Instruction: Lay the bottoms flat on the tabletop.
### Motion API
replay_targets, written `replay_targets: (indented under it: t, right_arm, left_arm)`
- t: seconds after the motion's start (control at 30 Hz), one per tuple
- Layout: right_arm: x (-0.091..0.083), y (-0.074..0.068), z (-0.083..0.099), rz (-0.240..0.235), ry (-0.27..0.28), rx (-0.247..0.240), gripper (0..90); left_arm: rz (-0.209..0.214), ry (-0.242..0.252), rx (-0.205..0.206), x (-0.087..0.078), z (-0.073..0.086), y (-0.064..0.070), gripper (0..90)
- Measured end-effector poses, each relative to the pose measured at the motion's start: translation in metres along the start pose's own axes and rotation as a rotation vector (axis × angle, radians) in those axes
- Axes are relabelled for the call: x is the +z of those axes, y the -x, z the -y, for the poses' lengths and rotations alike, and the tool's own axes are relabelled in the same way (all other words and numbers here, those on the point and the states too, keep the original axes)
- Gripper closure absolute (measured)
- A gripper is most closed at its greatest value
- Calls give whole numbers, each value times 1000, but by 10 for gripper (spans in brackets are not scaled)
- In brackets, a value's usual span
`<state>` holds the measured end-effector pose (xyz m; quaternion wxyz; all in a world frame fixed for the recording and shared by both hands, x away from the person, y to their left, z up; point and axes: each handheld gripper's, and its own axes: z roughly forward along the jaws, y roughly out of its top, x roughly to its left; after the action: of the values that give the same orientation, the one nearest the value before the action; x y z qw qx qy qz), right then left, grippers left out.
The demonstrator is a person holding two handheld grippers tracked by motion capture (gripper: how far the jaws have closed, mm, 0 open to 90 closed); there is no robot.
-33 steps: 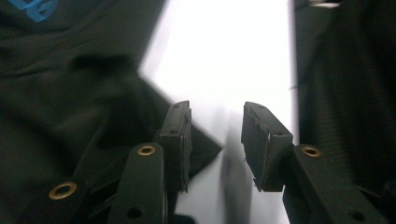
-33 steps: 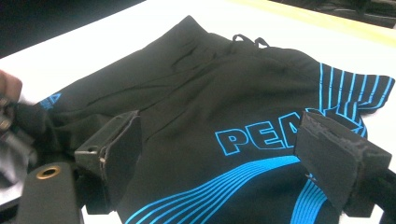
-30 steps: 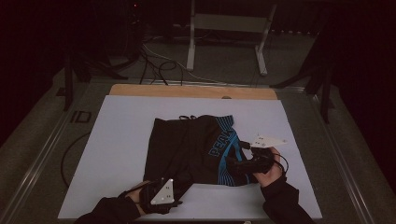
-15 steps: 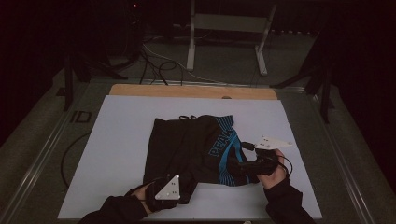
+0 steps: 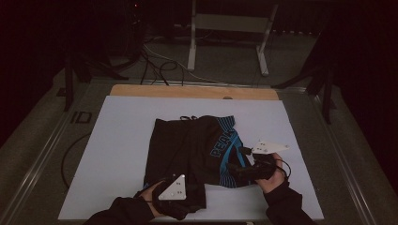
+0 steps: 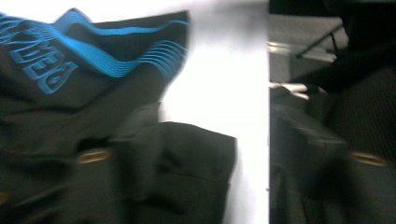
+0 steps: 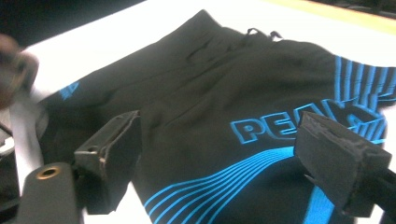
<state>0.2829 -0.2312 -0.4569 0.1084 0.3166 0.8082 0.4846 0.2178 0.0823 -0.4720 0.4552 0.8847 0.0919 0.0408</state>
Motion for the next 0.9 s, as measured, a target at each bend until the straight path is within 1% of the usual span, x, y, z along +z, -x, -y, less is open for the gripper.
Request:
replay_targets:
  t: [0.03,0.07,0.1,0.13,0.17,0.2,0.23,0.27,0.3,0.33,0.37,0.4,0.43,0.47,0.5,0.53,0.57,0.6,0.63,0.67,0.73,0.77,0.8,0.83,0.87,0.9]
  right_arm:
    - [3,-3,1,-18,-5,-9,172]
    - [5,-5,2,-38,-9,-13,154]
    - [8,-8,4,-59,-14,-20,160]
    - [12,-11,5,-81,-23,-27,174]
    - [15,-15,7,-91,-44,-36,172]
    - [21,-21,11,-109,-74,-47,223]
    - [21,-21,11,-109,-74,-47,223]
    - [23,-25,13,-130,-84,-53,261]
    - [24,-28,16,-120,-97,-70,315]
    - [32,-38,22,-121,-138,-91,361]
    - [32,-38,22,-121,-138,-91,361]
    - [35,-41,24,-114,-155,-104,398]
    - [41,-45,27,-108,-177,-148,477]
    - [43,-47,28,-81,-190,-179,491]
    - [43,-47,28,-81,-190,-179,491]
    - [46,-47,29,-70,-206,-189,517]
    - [49,-46,29,-55,-209,-204,587]
    - [52,-45,30,-35,-237,-228,663]
    - [52,-44,30,-27,-239,-232,772]
    - [52,-43,29,-23,-245,-219,840]
    - [52,-43,29,-23,-245,-219,840]
    - [51,-35,23,-52,-248,-199,873]
    - [50,-31,20,-68,-241,-183,874]
    - [50,-31,20,-68,-241,-183,874]
    - [49,-26,17,-90,-236,-155,873]
    - [49,-21,15,-96,-229,-129,872]
  left_arm:
    - [-16,10,-8,-2,1,-2,231]
    - [-16,15,-20,-4,2,-5,181]
    - [-27,19,-31,-7,4,-8,126]
    - [-52,23,-42,-9,6,-11,110]
    - [-67,22,-48,-11,8,-13,95]
    - [-82,23,-57,-14,10,-16,41]
    - [-96,23,-63,-16,12,-18,41]
    - [-110,27,-70,-19,14,-20,39]
    - [-119,33,-76,-22,17,-22,39]
    - [-128,43,-92,-26,21,-25,40]
    - [-130,47,-104,-28,23,-27,40]
    - [-135,50,-108,-30,26,-28,41]
    - [-137,52,-108,-32,27,-28,46]
    - [-136,53,-112,-33,29,-28,48]
    - [-140,51,-112,-33,29,-28,48]
    - [-139,54,-114,-34,30,-28,48]
    - [-138,55,-116,-34,30,-28,51]
    - [-139,55,-114,-34,30,-29,54]
    - [-138,54,-114,-34,30,-29,56]
    - [-136,54,-117,-34,30,-30,57]
    - [-134,52,-118,-33,30,-30,61]
    - [-130,49,-116,-32,30,-30,63]
    - [-127,49,-117,-32,30,-30,65]
    - [-123,46,-116,-31,29,-31,65]
    - [-120,46,-116,-30,28,-31,65]
    - [-115,46,-115,-30,28,-31,68]
